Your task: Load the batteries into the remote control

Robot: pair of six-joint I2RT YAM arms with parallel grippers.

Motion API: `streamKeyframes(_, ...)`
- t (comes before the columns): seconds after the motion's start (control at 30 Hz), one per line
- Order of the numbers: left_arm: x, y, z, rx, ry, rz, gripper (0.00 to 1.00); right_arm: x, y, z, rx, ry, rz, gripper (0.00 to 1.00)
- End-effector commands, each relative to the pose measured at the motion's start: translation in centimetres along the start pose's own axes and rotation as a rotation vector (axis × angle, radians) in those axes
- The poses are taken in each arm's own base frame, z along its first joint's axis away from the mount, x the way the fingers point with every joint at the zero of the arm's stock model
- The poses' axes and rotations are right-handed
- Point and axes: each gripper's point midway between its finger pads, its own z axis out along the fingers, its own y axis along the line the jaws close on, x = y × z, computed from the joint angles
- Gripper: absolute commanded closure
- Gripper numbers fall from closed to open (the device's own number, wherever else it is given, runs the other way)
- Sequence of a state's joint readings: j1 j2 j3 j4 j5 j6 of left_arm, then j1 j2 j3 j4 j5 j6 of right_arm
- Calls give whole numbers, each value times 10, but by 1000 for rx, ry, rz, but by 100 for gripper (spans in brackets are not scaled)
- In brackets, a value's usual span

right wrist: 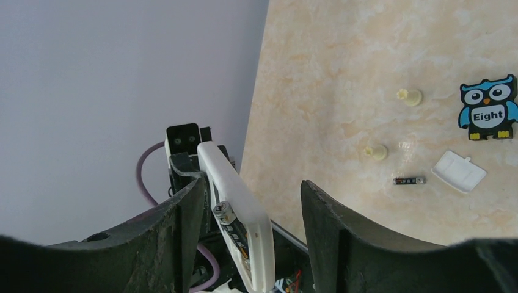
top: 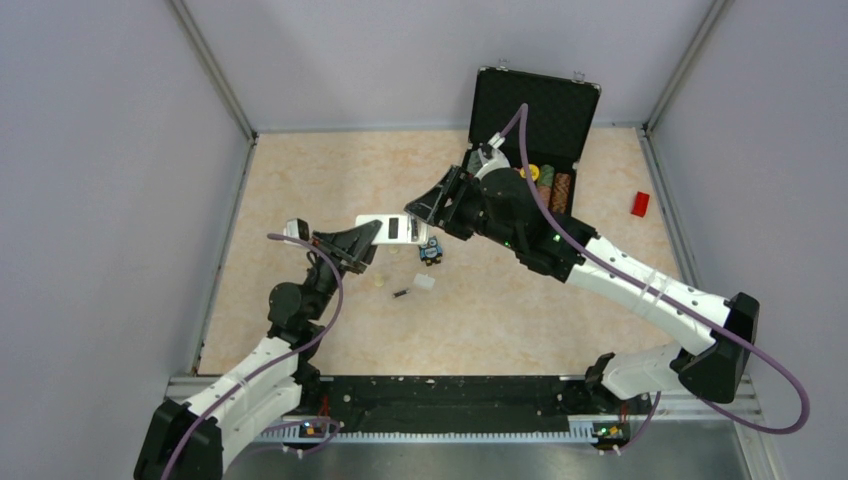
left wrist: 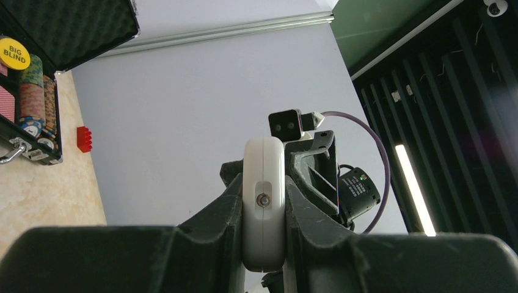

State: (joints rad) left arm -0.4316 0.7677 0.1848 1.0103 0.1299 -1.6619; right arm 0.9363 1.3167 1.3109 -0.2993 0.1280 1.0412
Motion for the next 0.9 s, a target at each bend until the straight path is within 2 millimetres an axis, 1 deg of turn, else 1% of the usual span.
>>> streamKeyframes(0.0, 7, -28, -1, 106, 33, 36, 100, -19, 31, -6, -91, -34, 55, 43)
streamKeyframes(0.37, 6, -31, 0, 117, 27, 34, 100, -12, 22, -2, -90, -4, 96, 51)
streamKeyframes(0.87, 3, -30, 0, 115, 14, 22, 100, -7, 18, -4, -89, 13, 102, 65)
